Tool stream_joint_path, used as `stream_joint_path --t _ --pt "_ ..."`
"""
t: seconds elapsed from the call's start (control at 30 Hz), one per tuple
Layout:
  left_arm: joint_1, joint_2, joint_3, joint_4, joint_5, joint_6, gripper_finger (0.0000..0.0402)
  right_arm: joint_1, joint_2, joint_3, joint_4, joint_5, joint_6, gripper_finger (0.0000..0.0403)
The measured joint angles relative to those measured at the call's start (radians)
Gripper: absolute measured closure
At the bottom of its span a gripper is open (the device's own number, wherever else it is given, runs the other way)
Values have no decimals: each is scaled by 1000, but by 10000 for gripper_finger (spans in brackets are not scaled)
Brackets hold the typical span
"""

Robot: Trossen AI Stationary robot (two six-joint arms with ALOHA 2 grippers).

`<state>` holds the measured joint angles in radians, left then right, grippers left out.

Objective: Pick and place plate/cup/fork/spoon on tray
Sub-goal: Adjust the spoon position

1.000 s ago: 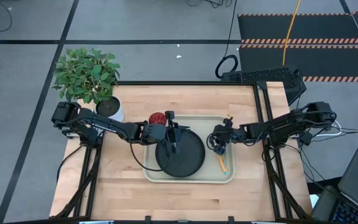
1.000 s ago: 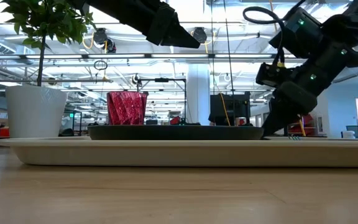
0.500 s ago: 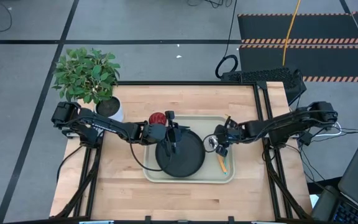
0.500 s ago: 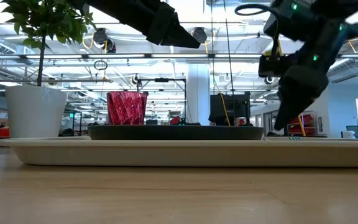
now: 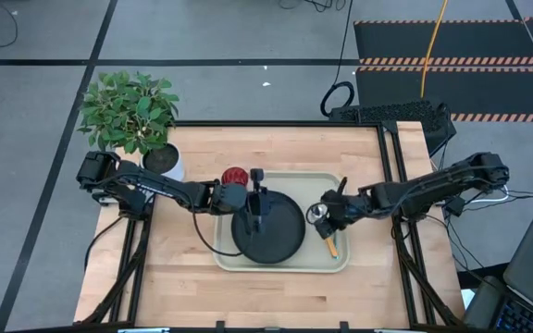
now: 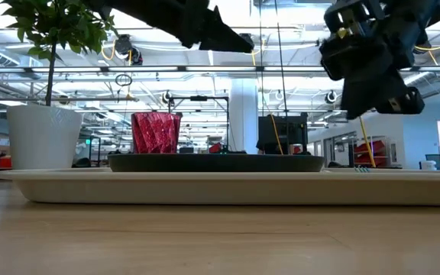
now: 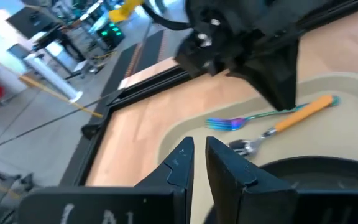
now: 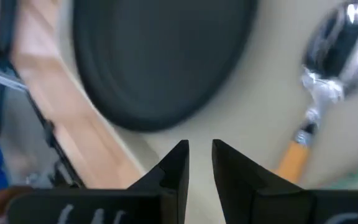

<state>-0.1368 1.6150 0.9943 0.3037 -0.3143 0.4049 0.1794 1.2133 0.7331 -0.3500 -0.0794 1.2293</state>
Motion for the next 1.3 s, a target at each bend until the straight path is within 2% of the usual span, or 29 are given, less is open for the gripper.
stream_joint_path --t 0.17,0.23,0.33,0.43,0.5,0.57,0.67,0.83,0.97,1.13,1.23,1.3 --pt "0 0 0 -14 22 51 355 13 1 -52 234 133 -49 339" --pt "0 0 0 -14 21 80 355 13 1 -94 405 231 -113 339" --pt "0 0 0 -16 20 102 355 15 1 -174 727 366 -85 339" --pt "0 0 0 -36 19 110 355 15 0 -248 1020 373 -92 339" --pt "0 0 0 -63 18 109 355 24 -1 -286 1117 375 -105 339" --pt "0 0 0 -93 18 106 355 45 -6 -305 1127 395 -72 339" --pt "0 0 0 -116 18 98 355 90 -7 -303 994 471 47 339" --pt "0 0 0 -115 23 72 355 160 26 -171 498 472 213 339" --pt "0 0 0 -117 26 98 355 174 86 46 156 468 195 339" --pt "0 -7 0 -84 27 167 355 175 223 399 -362 471 199 339" --pt "3 -17 1 -55 28 172 355 177 360 562 -606 417 199 339" --pt "8 -32 0 -70 31 174 355 176 444 615 -677 350 198 339"
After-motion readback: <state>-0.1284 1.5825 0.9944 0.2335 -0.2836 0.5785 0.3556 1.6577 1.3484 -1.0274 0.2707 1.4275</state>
